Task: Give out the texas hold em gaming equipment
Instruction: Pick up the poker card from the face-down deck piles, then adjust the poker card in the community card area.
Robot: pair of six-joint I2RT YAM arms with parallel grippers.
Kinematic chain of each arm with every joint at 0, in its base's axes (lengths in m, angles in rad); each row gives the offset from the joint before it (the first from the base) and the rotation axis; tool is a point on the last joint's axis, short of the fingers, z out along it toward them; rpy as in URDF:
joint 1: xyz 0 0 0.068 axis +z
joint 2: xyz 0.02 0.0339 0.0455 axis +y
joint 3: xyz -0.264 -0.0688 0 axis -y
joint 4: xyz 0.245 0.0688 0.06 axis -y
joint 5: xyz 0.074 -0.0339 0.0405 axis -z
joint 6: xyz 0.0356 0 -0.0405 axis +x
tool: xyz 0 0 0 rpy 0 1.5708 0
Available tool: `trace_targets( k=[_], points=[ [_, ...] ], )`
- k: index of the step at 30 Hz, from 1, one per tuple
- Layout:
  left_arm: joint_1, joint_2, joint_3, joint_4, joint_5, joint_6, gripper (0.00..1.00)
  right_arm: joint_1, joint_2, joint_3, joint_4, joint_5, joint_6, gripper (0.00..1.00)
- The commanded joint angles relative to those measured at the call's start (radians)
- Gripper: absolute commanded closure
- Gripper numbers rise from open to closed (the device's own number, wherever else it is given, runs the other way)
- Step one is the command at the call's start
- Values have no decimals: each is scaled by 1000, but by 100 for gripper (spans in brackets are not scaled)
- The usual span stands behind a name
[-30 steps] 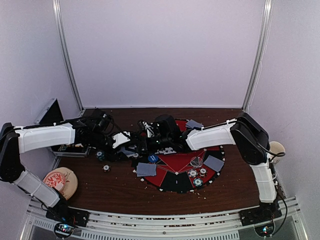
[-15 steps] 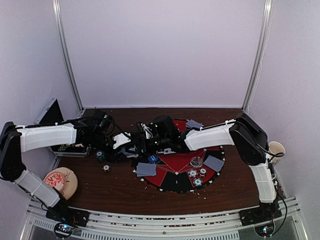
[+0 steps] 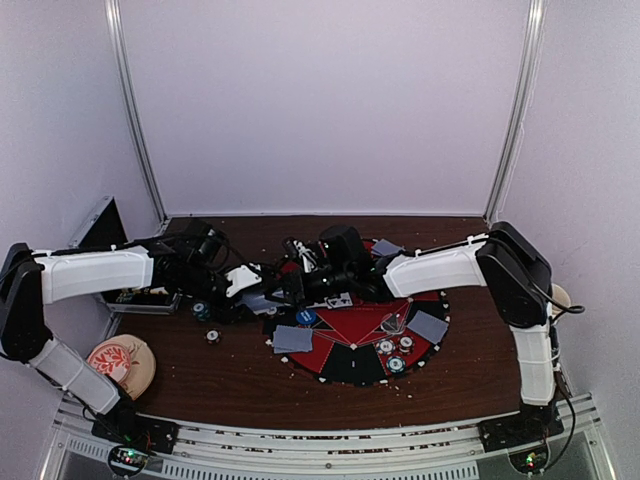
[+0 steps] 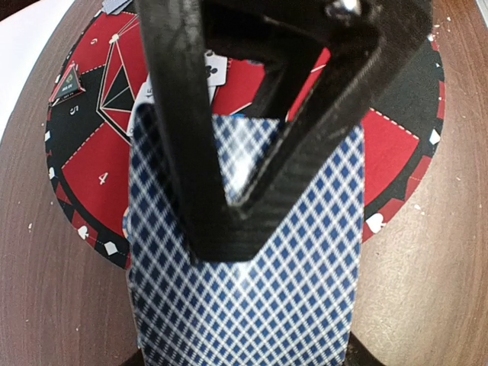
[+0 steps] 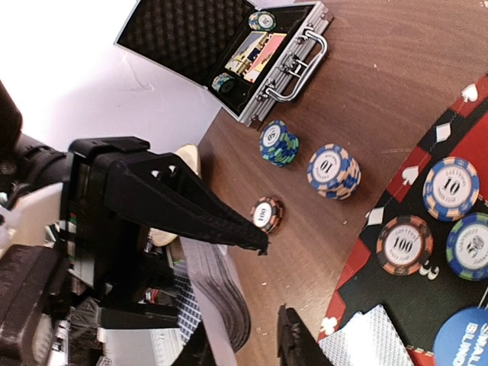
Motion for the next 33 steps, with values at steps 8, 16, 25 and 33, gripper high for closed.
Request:
trace_targets(
  k=[8, 16, 25, 33],
  points=[
    [-1, -2, 24, 27, 44, 0, 46, -33, -98, -87, 71, -41, 50, 97],
    [-1, -6, 21, 27, 44, 0, 46, -47, -160, -111, 36, -25, 18, 100],
    [-1, -15, 17, 27, 47, -2, 46, -93, -296, -125, -216, 157, -208, 100],
    [-2, -18, 16, 30, 55, -7, 46, -85, -342, -100, -484, 645, -559, 100]
  ],
)
